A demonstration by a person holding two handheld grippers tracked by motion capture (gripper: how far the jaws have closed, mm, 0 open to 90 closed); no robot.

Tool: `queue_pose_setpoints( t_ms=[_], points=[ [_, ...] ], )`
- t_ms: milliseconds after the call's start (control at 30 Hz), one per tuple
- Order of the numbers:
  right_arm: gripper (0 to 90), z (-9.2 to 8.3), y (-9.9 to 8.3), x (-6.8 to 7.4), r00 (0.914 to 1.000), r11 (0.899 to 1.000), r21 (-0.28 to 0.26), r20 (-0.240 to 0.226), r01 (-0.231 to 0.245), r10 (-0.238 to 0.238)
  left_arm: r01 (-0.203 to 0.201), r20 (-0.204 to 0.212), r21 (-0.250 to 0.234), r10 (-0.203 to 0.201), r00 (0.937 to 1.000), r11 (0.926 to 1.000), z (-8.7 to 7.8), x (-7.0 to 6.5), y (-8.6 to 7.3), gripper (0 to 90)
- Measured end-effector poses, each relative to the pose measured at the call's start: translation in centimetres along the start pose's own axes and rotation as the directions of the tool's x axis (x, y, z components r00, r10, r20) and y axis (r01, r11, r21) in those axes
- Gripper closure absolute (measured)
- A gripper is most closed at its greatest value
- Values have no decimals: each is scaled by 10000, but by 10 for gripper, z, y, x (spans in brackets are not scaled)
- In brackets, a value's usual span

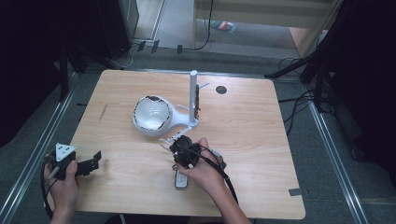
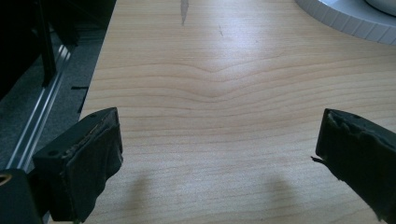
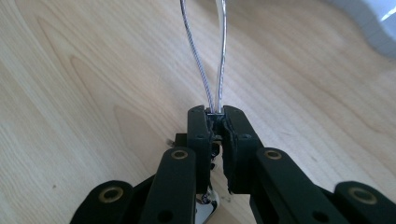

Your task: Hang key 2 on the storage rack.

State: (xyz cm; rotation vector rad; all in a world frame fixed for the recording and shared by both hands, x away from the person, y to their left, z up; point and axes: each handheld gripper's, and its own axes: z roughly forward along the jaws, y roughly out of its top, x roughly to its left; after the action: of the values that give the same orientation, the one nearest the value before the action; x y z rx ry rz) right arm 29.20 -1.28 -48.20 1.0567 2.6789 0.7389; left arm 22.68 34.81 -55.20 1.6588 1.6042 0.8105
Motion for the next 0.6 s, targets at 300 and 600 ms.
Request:
queue_pose_setpoints(
  t_ms=[300, 600],
  points=[
    [836, -13, 1, -4, 9990, 9930, -1131, 247, -329, 359, 9, 0, -19, -9, 10000, 10000, 0, 0, 0, 8],
    [836, -24, 1, -6, 9970, 9756, -2134, 453, -520, 631, 37, 3, -23, -37, 10000, 10000, 0, 0, 0, 8]
  ],
)
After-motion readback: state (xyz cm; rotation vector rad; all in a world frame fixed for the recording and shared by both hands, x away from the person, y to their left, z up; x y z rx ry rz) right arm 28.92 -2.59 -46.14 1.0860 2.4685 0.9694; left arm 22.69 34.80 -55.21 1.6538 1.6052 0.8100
